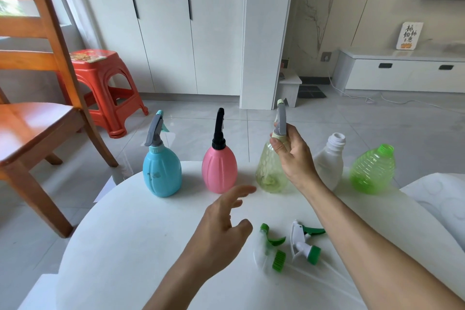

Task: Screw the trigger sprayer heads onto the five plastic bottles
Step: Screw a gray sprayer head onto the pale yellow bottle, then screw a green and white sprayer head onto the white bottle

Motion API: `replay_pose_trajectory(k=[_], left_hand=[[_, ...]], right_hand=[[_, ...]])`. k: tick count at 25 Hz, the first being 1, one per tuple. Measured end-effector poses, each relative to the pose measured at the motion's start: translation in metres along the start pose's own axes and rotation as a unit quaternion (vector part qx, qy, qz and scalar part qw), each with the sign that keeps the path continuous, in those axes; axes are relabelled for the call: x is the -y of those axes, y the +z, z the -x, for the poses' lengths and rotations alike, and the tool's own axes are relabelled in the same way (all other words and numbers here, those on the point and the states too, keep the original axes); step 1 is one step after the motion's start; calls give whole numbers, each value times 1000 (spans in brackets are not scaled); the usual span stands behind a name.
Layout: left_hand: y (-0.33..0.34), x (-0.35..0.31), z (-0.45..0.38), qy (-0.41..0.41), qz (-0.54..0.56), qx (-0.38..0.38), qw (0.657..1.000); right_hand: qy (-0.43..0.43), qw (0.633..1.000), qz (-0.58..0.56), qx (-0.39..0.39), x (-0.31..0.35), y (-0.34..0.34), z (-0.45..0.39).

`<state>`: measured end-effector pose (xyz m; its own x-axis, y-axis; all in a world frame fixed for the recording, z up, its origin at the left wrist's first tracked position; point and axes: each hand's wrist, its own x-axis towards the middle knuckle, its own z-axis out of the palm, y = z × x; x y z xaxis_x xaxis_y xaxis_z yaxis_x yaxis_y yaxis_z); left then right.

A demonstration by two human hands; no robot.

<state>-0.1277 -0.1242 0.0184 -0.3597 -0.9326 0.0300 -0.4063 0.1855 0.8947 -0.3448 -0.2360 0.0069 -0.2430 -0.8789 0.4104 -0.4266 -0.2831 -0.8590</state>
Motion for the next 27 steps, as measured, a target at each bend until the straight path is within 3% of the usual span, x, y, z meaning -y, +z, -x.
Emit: replay_pose_trajectory(k=[4,16,18,20,23,25,27], left_hand=[[2,7,3,14,-31,1,999],[4,4,5,41,-39,21,998],[4,4,5,41,-30,19,998],[2,2,2,42,-23,9,999],[6,1,0,36,-7,-5,999],[9,-2,3,29,-6,-8,1000],[8,0,6,23,-10,-15,1000]], right_hand=[[8,1000,25,12,0,4,-1],[79,992,-63,82,8,-6,7],[71,994,-78,12,14,-13,22],[34,987,-91,-126,16,-25,45],[-35,961,-26,-272,20,-52,66],[-15,941,12,-339,18,-64,59],[61,936,36,-345,11,-65,45]])
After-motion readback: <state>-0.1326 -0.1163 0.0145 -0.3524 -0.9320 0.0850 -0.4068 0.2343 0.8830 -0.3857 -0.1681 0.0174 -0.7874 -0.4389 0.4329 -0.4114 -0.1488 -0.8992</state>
